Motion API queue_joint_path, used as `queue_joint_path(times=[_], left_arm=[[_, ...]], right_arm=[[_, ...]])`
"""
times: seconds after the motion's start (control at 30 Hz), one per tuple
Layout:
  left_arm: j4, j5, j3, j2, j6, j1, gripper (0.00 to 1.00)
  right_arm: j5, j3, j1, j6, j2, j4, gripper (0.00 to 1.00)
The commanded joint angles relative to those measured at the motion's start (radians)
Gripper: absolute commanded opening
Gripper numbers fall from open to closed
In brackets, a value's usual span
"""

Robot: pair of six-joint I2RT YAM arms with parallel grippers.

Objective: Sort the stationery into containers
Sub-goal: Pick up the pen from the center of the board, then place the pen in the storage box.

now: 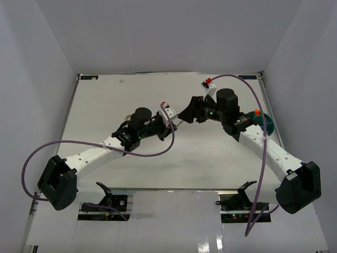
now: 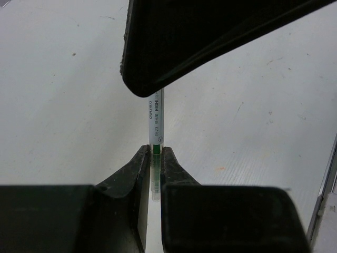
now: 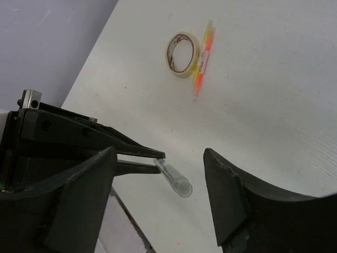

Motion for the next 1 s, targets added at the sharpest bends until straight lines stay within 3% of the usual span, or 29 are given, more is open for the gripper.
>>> queue_joint_path(times=[0.0,0.17,0.33,0.47,0.53,0.57,0.6,0.63,0.7,0.73,0.83,0.87,0.97], left_arm=[[0.023,0.025,-0.013,-0.044,0.021,-0.008,0.00],[0.026,0.025,-0.013,-0.042,0.019,-0.008,0.01],[0.026,0.018,-0.013,-0.040,0.015,-0.006,0.05],[0.025,0.002,-0.013,-0.037,0.009,-0.006,0.20],[0.023,-0.011,-0.013,-0.033,0.001,-0.006,0.35],[0.025,-0.021,-0.012,-0.031,-0.008,-0.006,0.51],[0.023,-0.030,-0.012,-0.031,-0.016,-0.006,0.51],[0.025,-0.060,-0.012,-0.027,-0.025,-0.006,0.68],[0.022,-0.102,-0.006,-0.014,-0.043,-0.008,0.82],[0.010,-0.160,0.005,-0.007,-0.075,-0.006,0.94],[-0.047,-0.278,0.040,0.033,-0.147,-0.006,0.98],[-0.066,-0.379,0.066,0.060,-0.183,-0.003,0.98],[-0.162,-0.491,0.128,0.107,-0.258,0.018,0.98]], right_arm=[[0.002,0.056,0.016,0.002,0.007,0.049,0.70],[0.013,0.047,0.023,-0.005,0.004,0.044,0.41],[0.040,0.039,0.021,-0.023,-0.007,0.019,0.21],[0.103,0.027,0.021,-0.044,-0.025,-0.004,0.09],[0.147,0.022,0.021,-0.064,-0.048,-0.033,0.08],[0.201,0.024,0.019,-0.089,-0.057,-0.043,0.08],[0.230,0.024,0.018,-0.103,-0.067,-0.054,0.08],[0.267,0.027,0.016,-0.115,-0.087,-0.069,0.08],[0.399,0.042,0.001,-0.155,-0.105,-0.126,0.08],[0.475,0.048,-0.005,-0.161,-0.120,-0.154,0.08],[0.689,0.057,-0.060,-0.196,-0.162,-0.237,0.08],[0.770,0.054,-0.098,-0.202,-0.174,-0.257,0.08],[0.865,0.033,-0.175,-0.219,-0.228,-0.264,0.08]])
